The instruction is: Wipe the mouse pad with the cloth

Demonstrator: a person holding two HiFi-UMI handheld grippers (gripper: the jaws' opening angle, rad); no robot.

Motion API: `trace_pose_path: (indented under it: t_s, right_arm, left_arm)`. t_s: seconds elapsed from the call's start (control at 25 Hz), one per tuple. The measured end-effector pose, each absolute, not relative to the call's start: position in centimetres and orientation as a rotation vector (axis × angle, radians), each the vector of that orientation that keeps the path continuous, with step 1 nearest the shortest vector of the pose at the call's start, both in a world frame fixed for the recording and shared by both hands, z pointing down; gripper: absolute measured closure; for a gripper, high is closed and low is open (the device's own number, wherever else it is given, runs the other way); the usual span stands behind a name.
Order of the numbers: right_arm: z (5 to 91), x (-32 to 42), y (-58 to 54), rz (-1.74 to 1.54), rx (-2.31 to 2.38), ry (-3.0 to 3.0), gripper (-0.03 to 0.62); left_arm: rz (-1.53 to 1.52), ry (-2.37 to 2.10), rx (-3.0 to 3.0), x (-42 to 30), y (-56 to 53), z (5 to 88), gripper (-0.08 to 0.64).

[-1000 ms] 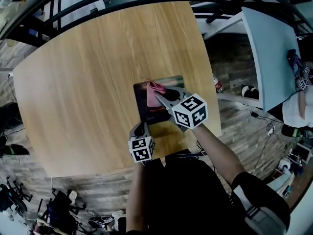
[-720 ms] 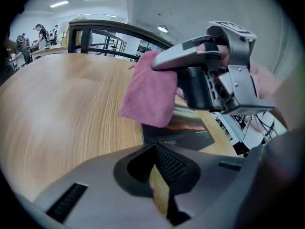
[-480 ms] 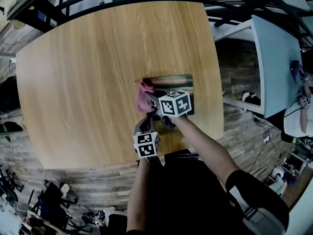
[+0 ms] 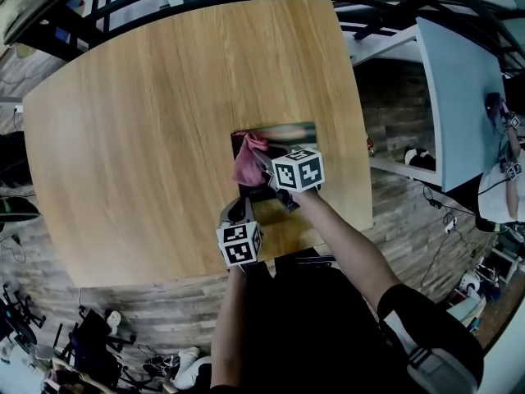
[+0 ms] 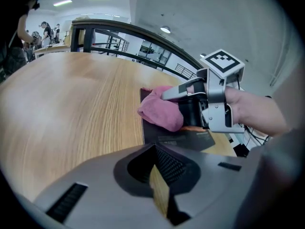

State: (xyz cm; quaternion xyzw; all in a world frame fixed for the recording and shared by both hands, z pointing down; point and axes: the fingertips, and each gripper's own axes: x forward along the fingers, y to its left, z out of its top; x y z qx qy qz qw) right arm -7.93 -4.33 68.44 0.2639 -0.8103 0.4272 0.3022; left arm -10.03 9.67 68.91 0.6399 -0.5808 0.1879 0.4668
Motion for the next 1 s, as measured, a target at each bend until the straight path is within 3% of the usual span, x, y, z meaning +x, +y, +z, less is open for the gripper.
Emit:
trace_pose_path:
  t_s: [1.0]
  right_arm:
    - [68.7, 7.7, -8.0, 1.013, 0.968, -2.091, 0.522]
  left_arm:
    - [0.505, -1.433, 1.542, -10.6, 9.5, 69.1, 0.537]
